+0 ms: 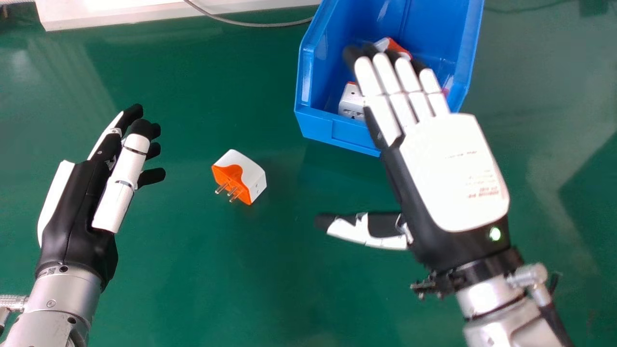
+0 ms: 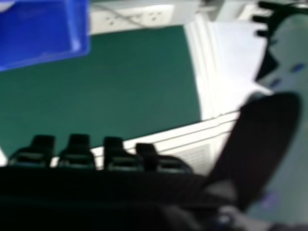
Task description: Pick all objects and put in blue box
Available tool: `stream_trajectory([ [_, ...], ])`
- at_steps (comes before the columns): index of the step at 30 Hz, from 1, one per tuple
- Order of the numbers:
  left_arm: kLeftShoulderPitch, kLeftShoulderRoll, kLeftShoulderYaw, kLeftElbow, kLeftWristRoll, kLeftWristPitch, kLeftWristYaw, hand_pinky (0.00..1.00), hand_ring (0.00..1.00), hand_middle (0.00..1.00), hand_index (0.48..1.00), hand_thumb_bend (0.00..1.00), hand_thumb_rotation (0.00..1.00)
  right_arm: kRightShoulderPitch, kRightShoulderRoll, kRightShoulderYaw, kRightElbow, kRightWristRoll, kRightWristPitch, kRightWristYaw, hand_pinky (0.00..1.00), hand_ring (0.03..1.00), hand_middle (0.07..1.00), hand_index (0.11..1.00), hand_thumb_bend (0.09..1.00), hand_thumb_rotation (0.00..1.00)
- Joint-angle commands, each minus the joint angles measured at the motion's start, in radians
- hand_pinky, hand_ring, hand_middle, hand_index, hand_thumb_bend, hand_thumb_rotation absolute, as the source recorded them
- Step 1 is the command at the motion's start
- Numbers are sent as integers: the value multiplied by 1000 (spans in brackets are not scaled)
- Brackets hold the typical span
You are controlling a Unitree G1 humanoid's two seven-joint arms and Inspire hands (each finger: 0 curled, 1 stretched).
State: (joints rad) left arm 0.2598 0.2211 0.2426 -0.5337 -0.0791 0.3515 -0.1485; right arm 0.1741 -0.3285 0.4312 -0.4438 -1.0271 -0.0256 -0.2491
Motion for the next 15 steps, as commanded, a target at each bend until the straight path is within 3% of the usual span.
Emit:
stream_trajectory([
  [1,0,6,0,-27,3,-8,4,796,881,889,929,451,887,29,-4,10,-36,-16,-34,-4,1000,1000,1000,993,577,332],
  [9,-3,7,-3,-35,9,0,7,806,886,894,930,451,889,34,-24,31,-63,-86,-68,111,1000,1000,1000,999,498,395],
  [15,-4,8,-4,-26,16,-9,8,809,886,894,931,451,891,-89,-56,26,6,-23,-179,161,1000,1000,1000,1000,478,428],
])
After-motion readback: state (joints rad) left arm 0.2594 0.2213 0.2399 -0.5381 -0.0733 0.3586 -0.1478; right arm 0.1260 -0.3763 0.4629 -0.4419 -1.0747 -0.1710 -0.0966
